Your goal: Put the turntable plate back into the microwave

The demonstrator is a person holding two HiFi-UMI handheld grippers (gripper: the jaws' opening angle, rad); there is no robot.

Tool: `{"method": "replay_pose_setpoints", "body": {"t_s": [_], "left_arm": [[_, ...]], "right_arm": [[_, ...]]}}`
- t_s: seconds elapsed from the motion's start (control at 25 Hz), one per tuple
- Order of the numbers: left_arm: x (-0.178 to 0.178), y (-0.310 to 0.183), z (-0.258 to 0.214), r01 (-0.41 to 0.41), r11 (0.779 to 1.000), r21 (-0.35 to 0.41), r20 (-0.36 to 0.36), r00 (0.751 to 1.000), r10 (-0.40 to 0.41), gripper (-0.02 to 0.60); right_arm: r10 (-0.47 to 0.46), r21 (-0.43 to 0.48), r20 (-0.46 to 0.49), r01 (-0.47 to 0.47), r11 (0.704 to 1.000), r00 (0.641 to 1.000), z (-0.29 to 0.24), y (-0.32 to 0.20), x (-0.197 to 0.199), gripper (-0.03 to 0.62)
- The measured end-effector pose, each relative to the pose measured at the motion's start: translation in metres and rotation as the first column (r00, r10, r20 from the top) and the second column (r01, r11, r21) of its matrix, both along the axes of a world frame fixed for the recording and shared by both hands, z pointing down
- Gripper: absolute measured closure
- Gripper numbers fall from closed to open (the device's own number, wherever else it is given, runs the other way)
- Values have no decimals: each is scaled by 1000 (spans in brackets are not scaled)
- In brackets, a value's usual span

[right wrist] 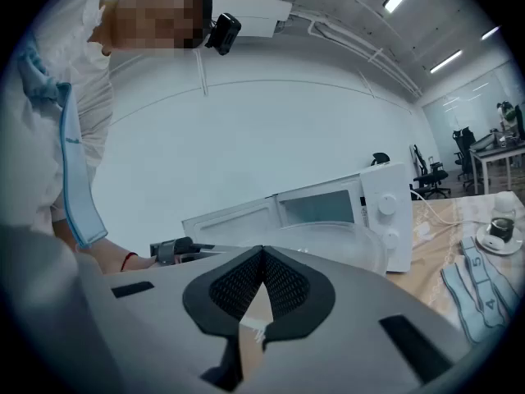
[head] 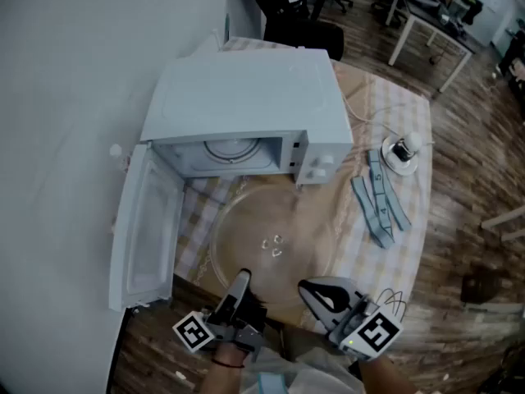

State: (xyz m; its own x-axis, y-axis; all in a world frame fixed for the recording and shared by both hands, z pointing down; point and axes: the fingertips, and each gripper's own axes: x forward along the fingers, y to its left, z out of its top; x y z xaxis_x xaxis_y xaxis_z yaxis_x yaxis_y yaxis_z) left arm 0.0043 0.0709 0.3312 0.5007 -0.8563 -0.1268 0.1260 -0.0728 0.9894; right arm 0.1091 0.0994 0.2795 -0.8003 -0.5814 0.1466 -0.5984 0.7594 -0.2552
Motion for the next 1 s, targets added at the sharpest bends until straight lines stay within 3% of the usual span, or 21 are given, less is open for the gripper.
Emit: {"method": "replay_pose_setpoints", "body": {"t_s": [0.56,0.76,1.0], "left_arm": [[-1,0,2,-2,1000,-3,2,1000,2,554],[-2,-1,3,-4,1000,-4,8,1000,4,554],[-10,-7,5,4,1000,-3,19,1000,-4,554]], "right_arm": [[-19,-2,-17,19,1000,1000,3,1,-5,563],[-9,-18,26,9,1000,1000,0,-1,-2,560],[-76,76,-157,89,993,985,2,7,-11,556]]}}
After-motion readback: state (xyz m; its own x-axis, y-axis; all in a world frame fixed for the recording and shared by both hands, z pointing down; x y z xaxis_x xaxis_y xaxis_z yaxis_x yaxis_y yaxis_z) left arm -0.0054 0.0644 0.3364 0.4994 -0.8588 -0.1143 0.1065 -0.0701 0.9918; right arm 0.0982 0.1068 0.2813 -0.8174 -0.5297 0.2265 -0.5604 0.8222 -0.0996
